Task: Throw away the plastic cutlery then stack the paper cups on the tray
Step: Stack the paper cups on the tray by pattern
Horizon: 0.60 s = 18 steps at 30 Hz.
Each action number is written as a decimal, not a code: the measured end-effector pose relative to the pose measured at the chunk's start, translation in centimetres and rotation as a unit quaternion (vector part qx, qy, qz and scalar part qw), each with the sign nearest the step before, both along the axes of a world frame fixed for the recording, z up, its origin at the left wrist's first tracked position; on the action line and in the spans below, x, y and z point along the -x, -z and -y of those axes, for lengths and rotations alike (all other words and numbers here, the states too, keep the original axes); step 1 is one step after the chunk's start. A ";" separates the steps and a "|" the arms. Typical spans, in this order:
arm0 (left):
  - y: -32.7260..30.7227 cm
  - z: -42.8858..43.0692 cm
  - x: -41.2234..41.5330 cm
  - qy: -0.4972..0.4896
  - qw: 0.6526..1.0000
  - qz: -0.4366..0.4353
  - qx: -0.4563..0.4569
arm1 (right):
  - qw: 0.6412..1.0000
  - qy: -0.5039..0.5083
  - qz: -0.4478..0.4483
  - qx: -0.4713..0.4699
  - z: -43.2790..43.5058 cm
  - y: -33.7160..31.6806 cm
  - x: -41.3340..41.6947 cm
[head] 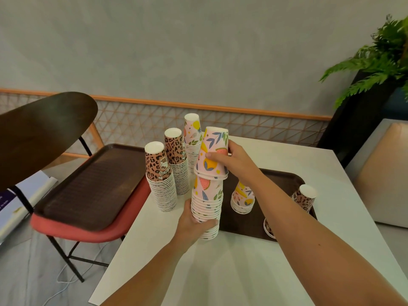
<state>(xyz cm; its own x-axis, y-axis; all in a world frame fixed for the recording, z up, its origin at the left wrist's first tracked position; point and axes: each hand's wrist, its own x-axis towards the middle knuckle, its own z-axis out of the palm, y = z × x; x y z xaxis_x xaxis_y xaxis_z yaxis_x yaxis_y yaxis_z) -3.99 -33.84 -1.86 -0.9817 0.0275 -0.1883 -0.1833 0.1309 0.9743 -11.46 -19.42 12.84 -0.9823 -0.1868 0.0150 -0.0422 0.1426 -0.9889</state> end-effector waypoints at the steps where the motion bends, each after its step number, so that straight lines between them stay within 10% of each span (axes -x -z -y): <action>1: 0.1 -0.1 0.0 -0.001 1.000 0.002 0.000 | 1.000 0.010 -0.004 0.015 -0.1 -0.4 0.1; 11: 0.3 -0.4 0.3 0.000 1.000 0.010 0.015 | 0.976 0.146 -0.065 0.149 -4.0 -4.2 2.0; 18: -0.3 -0.9 0.6 0.000 1.000 0.003 -0.007 | 0.961 0.270 -0.065 0.009 -6.8 2.2 2.3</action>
